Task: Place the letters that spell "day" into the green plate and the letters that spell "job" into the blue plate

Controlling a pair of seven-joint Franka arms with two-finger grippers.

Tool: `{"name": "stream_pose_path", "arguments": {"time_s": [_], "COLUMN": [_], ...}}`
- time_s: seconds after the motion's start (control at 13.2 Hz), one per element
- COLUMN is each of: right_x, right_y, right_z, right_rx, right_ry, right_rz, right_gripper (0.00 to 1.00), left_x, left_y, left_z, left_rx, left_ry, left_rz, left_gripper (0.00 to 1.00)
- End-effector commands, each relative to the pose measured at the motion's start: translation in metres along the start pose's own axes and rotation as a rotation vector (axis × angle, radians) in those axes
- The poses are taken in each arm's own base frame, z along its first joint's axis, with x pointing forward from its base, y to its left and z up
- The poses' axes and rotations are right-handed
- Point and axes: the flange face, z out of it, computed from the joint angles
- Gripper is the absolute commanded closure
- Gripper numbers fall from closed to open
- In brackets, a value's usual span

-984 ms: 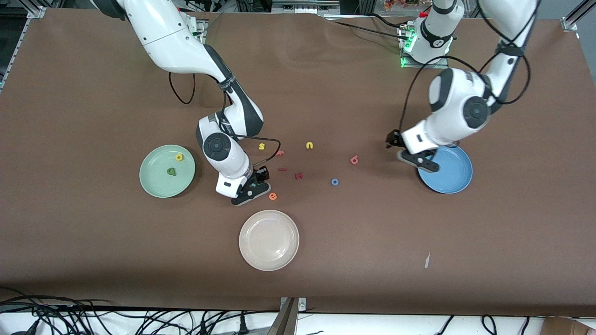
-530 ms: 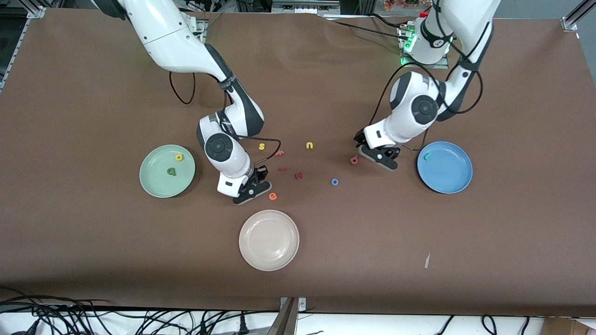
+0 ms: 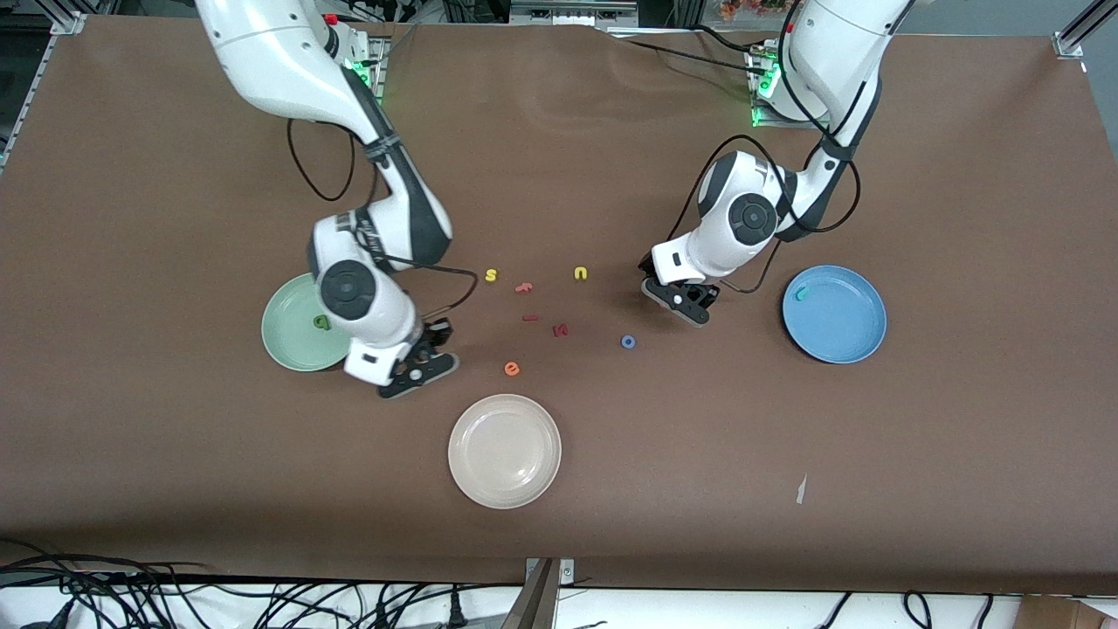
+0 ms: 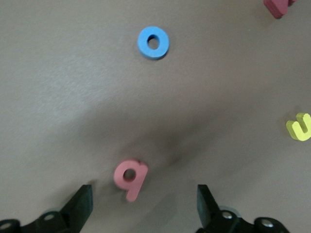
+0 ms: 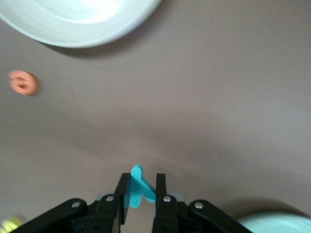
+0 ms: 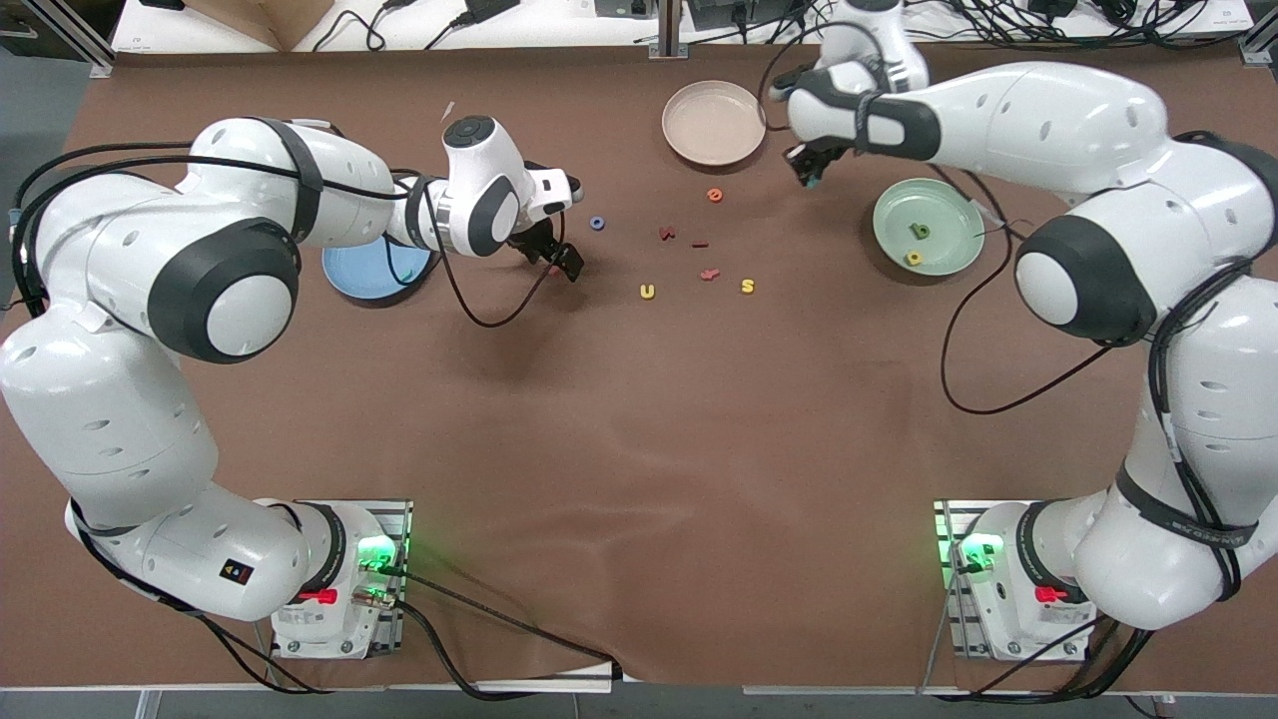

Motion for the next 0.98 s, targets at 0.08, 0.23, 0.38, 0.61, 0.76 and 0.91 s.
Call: {"name": "stream_pose_path", "arguments": {"time_s": [0.08,0.23,0.38,0.61,0.76,0.91], "right_x": [-0.039,-0.065,-0.094,-0.127,-0.142,-0.147], "right_y": [0.075,0.101,0.128,0.157,0.163,0.172], "right_z": [-0.015,-0.004,0.006,0.046,0.066,0.070], "right_rx": [-0.001,0.001,0.007,-0.024,-0.039,-0.036], "right_ry": [-0.136,-0.175,-0.210,-0.195,-0.179,-0.188], "right_rz": [0.016,0.047,0.062,0.083,0.095,0.128], "right_gripper": [0.86,0.86,0.86,0.84,0.70,0.01], "left_x": [0.013,0.013,0.013,0.013,0.012,0.012], "left_y": [0.007,0.007,0.005,0.006,0.004,0.003], "left_z": [0.004,0.004,0.004,0.005,0.006,0.006], "left_rx": [0.030,0.030,0.037,0.046,0.049,0.061], "left_ry": [0.013,0.013,0.012,0.007,0.005,0.000], "left_rz": [0.069,0.075,0.084,0.101,0.107,0.128], "left_gripper": [0.16,0.34,0.34,0.33,0.38,0.53]}}
